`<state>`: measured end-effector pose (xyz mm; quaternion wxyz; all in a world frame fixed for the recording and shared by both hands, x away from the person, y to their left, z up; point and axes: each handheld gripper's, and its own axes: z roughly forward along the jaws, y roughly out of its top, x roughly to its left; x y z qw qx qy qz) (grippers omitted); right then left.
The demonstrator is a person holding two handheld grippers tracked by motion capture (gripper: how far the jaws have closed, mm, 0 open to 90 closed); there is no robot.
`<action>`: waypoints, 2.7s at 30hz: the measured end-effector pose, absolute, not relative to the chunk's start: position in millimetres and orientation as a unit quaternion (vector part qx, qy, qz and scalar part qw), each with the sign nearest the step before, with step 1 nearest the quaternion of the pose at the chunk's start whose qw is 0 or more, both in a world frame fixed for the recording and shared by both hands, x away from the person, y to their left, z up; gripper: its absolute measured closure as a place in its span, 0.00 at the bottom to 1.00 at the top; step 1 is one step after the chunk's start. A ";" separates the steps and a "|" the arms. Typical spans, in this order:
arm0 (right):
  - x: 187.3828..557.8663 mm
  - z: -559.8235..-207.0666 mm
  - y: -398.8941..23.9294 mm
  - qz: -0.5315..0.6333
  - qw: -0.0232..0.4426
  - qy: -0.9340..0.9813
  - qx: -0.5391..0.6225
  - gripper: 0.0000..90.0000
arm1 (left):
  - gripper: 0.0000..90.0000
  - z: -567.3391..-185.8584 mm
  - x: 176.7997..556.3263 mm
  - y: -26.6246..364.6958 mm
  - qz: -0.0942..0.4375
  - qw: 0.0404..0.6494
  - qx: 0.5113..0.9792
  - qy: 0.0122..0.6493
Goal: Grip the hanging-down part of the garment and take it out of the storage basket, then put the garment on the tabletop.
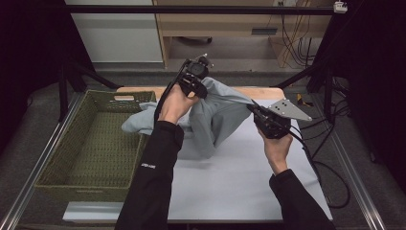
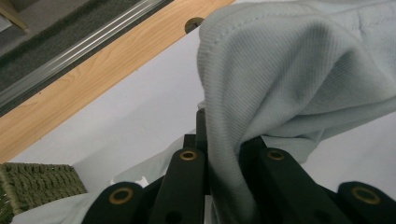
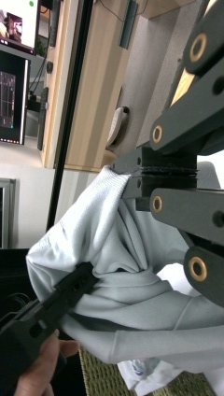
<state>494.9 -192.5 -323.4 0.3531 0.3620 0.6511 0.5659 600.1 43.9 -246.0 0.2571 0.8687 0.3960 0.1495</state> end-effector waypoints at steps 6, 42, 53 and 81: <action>493.0 -315.8 -195.7 0.566 0.378 0.636 0.365 1.00 | 0.92 -246.2 599.0 41.6 0.144 0.263 0.869 0.393; 500.3 -346.2 -196.1 0.573 0.292 0.687 0.339 0.56 | 0.92 -246.0 593.8 36.9 0.152 0.270 0.868 0.389; 469.1 -360.3 -214.1 0.592 0.291 0.661 0.358 0.02 | 0.92 -247.9 587.5 39.5 0.151 0.275 0.870 0.380; 432.8 -409.2 -256.4 0.596 0.278 0.652 0.377 0.01 | 0.92 -284.4 580.0 26.4 0.128 0.271 0.885 0.356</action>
